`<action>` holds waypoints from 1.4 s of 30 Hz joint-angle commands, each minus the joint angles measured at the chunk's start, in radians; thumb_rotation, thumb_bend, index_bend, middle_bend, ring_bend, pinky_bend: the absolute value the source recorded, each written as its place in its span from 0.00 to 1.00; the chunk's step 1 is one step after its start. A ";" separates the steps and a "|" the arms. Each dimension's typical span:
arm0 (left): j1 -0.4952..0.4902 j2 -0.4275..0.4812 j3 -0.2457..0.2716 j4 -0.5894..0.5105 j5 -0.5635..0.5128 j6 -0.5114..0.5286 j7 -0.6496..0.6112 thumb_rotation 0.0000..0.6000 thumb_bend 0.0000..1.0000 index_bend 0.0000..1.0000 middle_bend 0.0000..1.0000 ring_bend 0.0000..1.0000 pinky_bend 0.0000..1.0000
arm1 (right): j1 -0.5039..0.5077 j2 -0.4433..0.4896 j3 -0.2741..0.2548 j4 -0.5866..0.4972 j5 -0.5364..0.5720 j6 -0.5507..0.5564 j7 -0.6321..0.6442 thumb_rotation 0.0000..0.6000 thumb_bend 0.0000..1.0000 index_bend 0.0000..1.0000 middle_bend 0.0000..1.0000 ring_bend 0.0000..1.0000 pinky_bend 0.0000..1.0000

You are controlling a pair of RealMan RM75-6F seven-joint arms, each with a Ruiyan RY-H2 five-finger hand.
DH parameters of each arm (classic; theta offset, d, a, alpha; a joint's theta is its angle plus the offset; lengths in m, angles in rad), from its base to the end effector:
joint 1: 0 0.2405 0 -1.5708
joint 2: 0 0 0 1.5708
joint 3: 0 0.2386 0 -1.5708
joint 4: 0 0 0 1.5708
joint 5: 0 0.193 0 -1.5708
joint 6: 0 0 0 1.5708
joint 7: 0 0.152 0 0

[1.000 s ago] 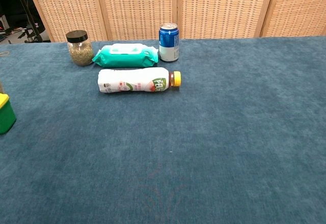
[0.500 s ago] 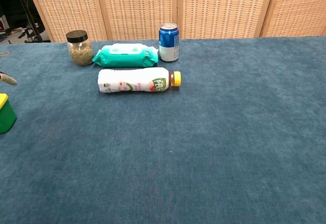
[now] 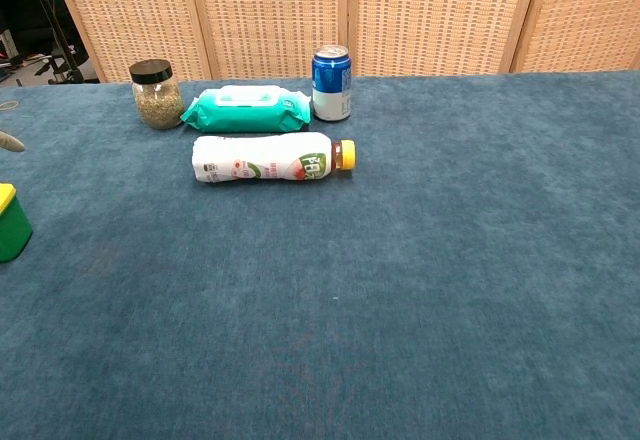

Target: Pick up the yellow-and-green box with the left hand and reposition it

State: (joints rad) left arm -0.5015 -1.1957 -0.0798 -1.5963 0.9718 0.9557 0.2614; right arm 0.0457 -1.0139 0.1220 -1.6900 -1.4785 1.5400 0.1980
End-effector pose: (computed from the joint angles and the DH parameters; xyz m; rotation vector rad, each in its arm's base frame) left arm -0.2738 0.2923 0.0966 -1.5813 -1.1440 -0.5689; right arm -0.2802 -0.1872 0.2104 1.2247 -0.9570 1.0913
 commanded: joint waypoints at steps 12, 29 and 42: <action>-0.022 -0.060 -0.027 0.053 -0.087 0.028 0.065 1.00 0.37 0.30 0.44 0.26 0.19 | 0.001 0.001 0.005 0.004 0.009 -0.002 0.009 1.00 0.00 0.00 0.00 0.00 0.00; 0.092 -0.069 -0.097 0.080 0.270 0.152 -0.618 1.00 0.40 0.39 0.53 0.33 0.28 | -0.001 0.002 0.006 0.002 0.009 0.001 0.018 1.00 0.00 0.00 0.00 0.00 0.00; 0.139 -0.413 -0.019 0.580 0.509 0.288 -1.333 1.00 0.36 0.39 0.53 0.33 0.28 | 0.000 0.001 0.001 0.000 -0.001 0.001 0.014 1.00 0.00 0.00 0.00 0.00 0.00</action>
State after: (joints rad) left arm -0.3884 -1.4811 -0.1229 -1.1714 1.4051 1.1944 -0.9407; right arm 0.0457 -1.0126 0.1227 -1.6895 -1.4793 1.5410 0.2118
